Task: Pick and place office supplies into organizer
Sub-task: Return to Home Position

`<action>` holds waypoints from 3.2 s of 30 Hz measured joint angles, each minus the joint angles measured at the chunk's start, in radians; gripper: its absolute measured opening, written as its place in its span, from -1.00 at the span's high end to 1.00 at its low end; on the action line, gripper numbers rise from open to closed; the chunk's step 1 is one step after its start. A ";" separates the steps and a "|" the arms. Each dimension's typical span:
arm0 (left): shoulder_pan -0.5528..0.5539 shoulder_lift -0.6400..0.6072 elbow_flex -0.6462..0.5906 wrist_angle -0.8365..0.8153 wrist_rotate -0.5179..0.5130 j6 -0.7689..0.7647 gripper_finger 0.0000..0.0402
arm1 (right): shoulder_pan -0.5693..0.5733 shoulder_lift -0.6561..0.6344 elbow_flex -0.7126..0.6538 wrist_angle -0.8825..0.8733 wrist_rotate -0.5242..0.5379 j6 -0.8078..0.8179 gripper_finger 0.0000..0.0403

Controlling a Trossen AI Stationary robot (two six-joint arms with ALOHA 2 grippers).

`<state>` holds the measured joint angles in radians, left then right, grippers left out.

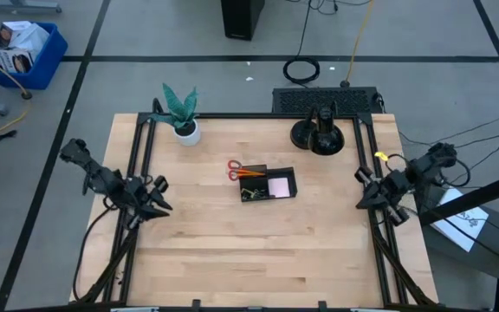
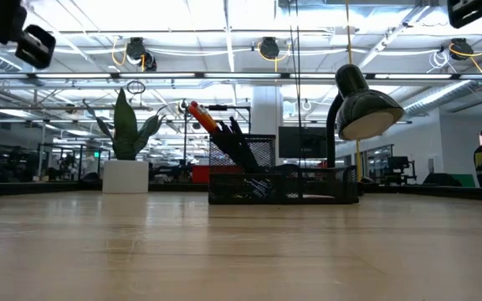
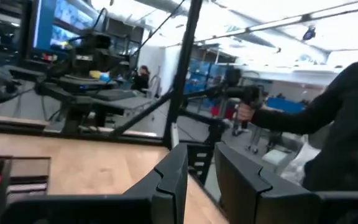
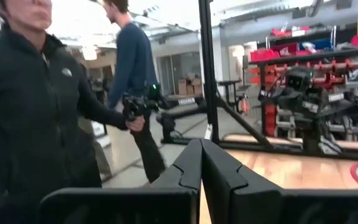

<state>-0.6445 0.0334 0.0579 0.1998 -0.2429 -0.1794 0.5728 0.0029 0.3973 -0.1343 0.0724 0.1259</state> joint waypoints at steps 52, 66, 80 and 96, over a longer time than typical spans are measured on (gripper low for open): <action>0.612 -0.001 -0.010 -0.178 0.299 0.055 0.57 | -0.369 0.000 -0.381 0.286 -0.109 0.045 0.98; 0.646 0.030 -0.047 -0.185 0.294 0.093 0.57 | -0.476 0.000 -0.382 0.248 -0.205 0.061 0.98; 0.646 0.072 -0.047 -0.174 0.234 0.126 0.57 | -0.498 0.003 -0.382 0.181 0.028 0.044 0.98; 0.646 0.072 -0.047 -0.177 0.188 0.053 0.57 | -0.497 0.006 -0.382 0.172 0.031 0.132 0.98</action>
<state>0.0017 0.1055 0.0113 0.0223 -0.0547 -0.1266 0.0761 0.0086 0.0151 0.0380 0.1032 0.2580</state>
